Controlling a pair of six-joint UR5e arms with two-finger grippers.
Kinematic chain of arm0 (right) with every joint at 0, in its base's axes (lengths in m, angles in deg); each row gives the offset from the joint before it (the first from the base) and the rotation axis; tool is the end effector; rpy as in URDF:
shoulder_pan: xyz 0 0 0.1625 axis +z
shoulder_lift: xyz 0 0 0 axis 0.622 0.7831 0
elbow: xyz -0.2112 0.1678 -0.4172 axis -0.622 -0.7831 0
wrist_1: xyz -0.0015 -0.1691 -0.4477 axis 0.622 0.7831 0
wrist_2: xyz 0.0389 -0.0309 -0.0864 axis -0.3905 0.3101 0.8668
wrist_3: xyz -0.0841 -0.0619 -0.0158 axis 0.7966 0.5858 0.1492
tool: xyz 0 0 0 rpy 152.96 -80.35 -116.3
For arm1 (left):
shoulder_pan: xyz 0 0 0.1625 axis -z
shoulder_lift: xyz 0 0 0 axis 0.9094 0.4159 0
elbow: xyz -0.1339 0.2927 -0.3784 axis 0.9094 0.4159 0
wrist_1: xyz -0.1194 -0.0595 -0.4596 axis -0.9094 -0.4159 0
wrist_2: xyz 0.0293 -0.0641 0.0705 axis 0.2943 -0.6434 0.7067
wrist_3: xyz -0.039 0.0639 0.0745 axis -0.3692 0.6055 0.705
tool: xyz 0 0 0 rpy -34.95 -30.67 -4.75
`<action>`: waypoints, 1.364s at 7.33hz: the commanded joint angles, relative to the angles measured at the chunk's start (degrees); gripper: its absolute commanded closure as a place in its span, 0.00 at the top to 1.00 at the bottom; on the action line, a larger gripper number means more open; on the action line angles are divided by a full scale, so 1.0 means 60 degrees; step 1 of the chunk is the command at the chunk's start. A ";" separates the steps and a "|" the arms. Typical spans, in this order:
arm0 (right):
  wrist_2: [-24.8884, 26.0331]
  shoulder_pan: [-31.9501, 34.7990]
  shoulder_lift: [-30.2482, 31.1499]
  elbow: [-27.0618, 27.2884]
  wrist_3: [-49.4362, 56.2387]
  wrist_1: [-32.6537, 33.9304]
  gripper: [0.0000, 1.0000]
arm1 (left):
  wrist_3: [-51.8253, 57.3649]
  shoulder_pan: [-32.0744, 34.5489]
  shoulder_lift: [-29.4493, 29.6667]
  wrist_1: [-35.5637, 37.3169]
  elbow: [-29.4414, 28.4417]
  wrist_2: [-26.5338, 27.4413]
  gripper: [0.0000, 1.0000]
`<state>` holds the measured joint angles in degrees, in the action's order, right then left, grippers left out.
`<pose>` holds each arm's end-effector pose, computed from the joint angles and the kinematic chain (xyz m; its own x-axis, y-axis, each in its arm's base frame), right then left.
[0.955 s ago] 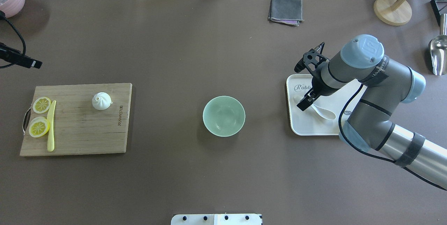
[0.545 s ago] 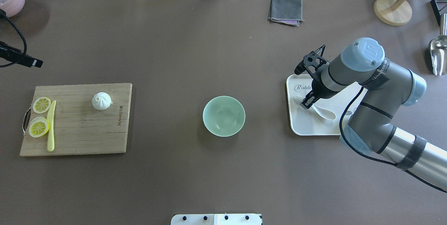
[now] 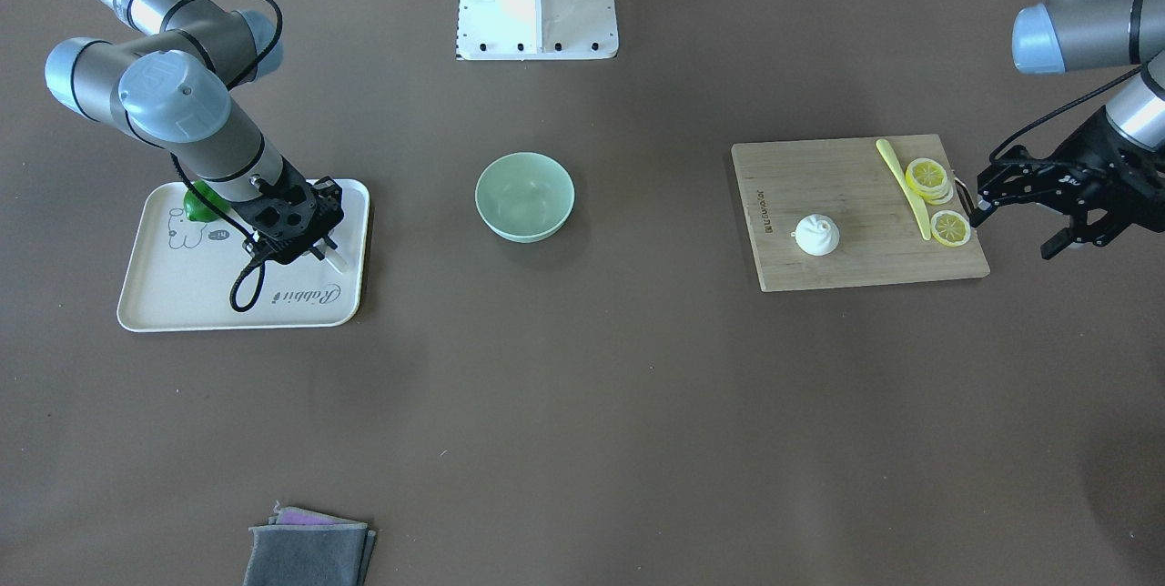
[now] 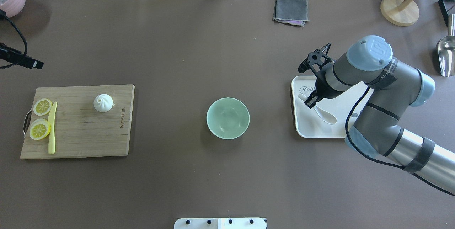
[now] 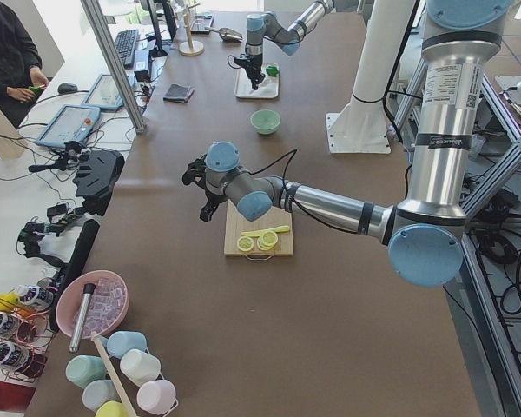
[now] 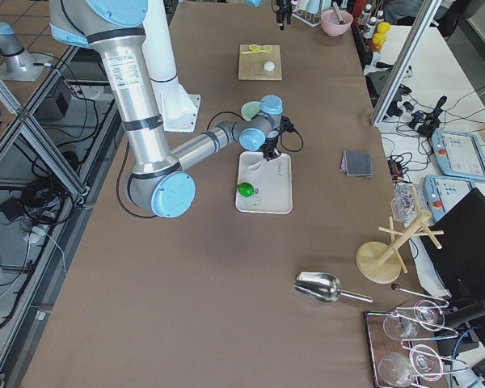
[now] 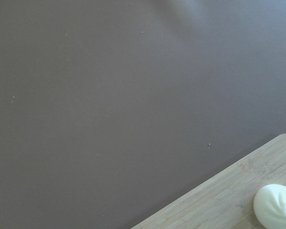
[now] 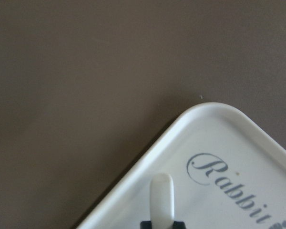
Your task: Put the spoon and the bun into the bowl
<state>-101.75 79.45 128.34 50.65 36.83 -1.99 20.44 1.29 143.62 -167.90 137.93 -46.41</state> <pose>-0.4829 -0.5281 0.4324 0.4821 -0.6682 0.5666 0.4005 0.7433 0.5358 0.1840 -0.5876 0.5569 0.5704 0.4439 -0.6911 -0.0856 0.8690 0.4874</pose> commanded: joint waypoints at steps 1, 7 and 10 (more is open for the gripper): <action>-0.0047 0.0140 -0.1474 0.0538 -0.1117 0.2054 0.00 | 0.0001 0.0000 0.0035 -0.0001 0.0006 0.0005 0.98; -0.0428 0.0434 -0.2290 0.0818 -0.6036 0.2288 0.00 | -0.2415 -0.3322 0.0854 -0.1085 0.0226 0.1995 0.97; -0.0384 -0.0122 -0.2451 0.1066 -0.6996 0.2142 0.00 | -0.2357 -0.3823 0.0724 -0.1085 0.0080 0.2773 0.97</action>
<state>-104.14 79.89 114.01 56.47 -3.44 11.24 6.25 -20.87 148.24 -174.36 138.69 -30.79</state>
